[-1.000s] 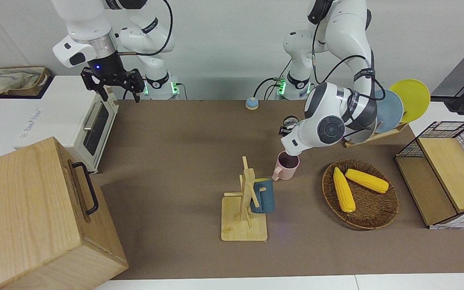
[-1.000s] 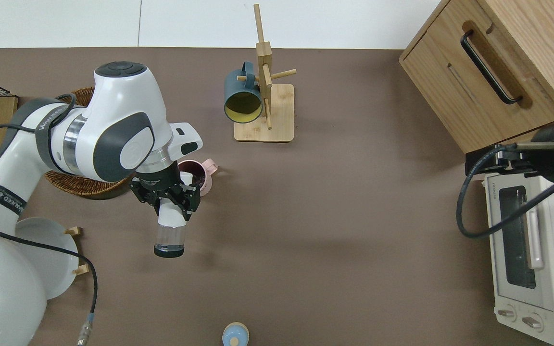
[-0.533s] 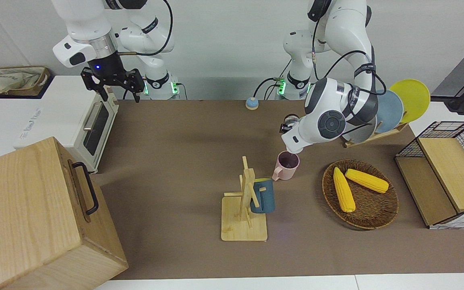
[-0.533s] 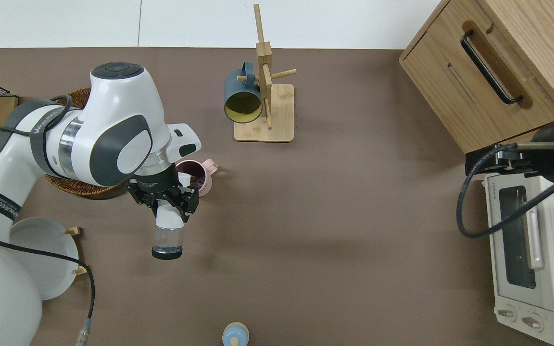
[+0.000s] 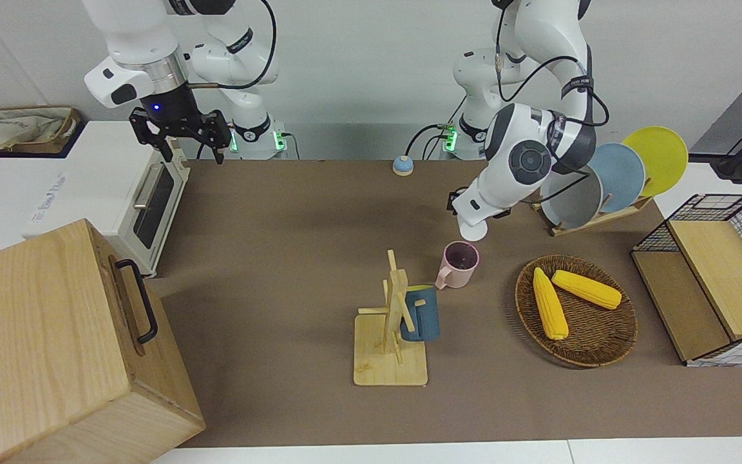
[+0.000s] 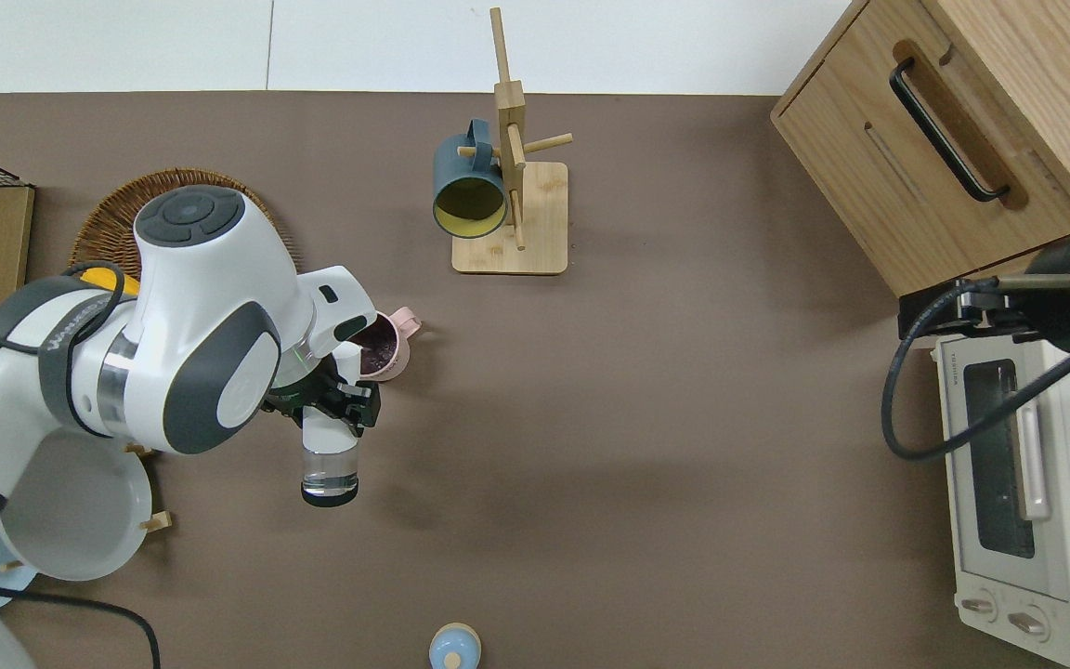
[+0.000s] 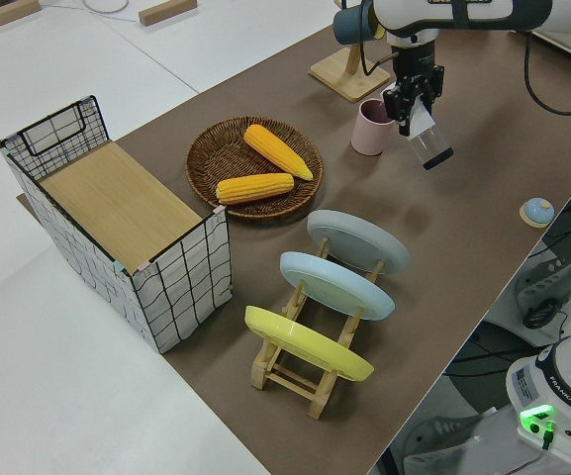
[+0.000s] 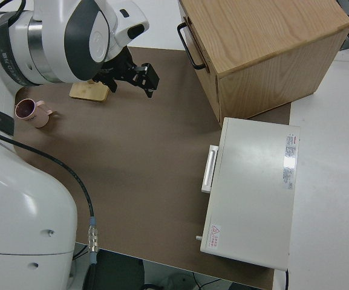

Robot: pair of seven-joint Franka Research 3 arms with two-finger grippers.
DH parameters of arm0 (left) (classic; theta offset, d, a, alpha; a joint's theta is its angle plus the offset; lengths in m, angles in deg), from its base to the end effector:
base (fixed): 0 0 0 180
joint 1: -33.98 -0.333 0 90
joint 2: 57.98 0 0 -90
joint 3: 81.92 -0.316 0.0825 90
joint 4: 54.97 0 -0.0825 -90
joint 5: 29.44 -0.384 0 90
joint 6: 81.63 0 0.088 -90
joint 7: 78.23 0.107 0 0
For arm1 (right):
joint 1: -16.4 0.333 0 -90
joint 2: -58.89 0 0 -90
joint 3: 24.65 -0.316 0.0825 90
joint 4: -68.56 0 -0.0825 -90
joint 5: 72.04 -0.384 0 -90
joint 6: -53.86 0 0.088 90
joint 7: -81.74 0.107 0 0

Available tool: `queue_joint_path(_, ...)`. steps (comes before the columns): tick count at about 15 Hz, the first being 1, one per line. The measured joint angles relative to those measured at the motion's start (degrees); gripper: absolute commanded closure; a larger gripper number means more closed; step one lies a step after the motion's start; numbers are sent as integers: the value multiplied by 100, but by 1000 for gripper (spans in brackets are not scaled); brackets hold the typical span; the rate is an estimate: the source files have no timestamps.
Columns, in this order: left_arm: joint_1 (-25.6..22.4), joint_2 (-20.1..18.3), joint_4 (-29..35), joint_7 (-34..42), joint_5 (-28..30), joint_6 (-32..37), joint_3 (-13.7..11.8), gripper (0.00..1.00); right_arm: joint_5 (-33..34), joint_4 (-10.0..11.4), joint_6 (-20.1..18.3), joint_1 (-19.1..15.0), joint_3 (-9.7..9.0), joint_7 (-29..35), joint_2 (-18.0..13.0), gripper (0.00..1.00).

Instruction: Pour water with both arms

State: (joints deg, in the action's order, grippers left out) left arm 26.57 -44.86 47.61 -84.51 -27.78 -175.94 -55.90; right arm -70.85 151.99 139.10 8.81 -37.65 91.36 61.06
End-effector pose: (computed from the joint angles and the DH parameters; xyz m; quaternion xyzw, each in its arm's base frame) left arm 0.5485 -0.1733 0.4110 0.9770 -0.1056 -0.1838 0.0250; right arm 0.5560 0.0475 0.6503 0.9993 -0.0376 -0.0018 0.0064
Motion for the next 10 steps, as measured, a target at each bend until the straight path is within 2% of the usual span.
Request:
queue_joint_path(4,-13,-671,832,7,182,-1039,18,1000,0,0,0,0,0,0,0,7)
queue_joint_path(10,-18,-1113,1737,187,224,-2254,32,1000,0,0,0,0,0,0,0,7)
